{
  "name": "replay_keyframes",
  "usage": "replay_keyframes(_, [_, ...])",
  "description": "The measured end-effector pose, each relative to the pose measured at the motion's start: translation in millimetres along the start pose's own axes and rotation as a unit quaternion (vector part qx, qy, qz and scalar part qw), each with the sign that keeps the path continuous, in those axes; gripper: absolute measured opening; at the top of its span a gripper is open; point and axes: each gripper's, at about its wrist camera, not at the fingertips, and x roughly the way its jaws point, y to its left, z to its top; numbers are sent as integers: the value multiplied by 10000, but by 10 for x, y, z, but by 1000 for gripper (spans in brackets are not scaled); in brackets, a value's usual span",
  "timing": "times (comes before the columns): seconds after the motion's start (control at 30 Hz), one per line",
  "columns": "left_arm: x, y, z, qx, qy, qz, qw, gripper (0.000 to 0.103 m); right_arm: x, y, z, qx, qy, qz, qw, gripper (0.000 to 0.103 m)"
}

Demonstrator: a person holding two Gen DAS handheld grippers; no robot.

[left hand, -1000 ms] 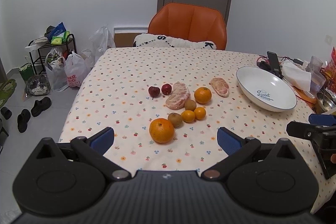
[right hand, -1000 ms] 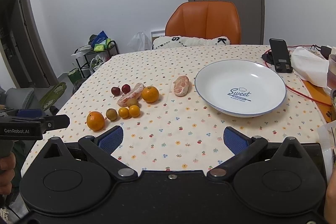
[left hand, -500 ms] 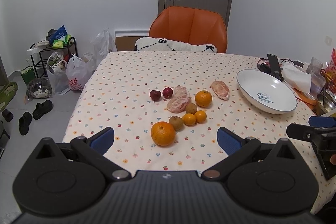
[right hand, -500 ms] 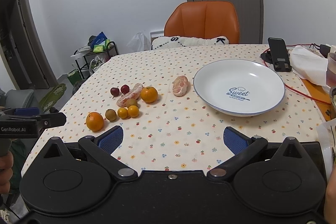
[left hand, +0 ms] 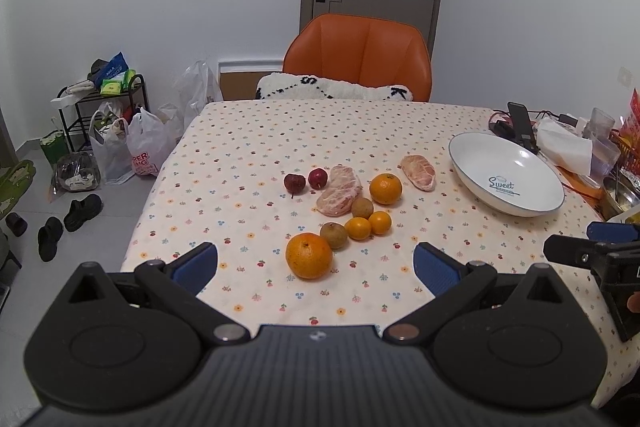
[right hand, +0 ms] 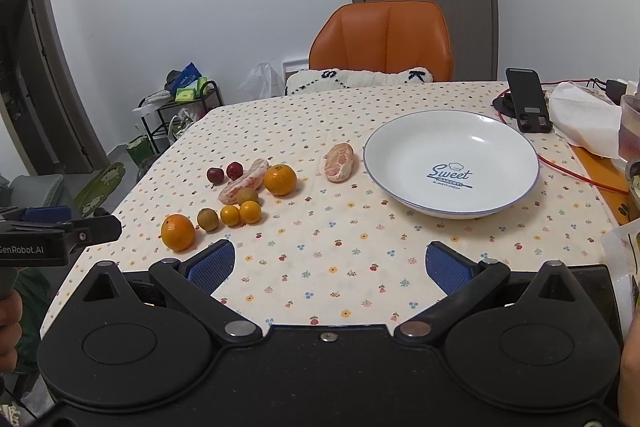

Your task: Organize fruits

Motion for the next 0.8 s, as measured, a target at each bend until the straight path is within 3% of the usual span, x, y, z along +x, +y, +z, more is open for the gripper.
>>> replay_keyframes(0.4, [86, -36, -41, 43, 21, -63, 10000, 103, 95, -97, 25, 11, 13, -39, 10000, 103])
replay_keyframes(0.8, [287, 11, -39, -133, -36, 1, 9999, 103, 314, -63, -7, -103, 43, 190, 9998, 103])
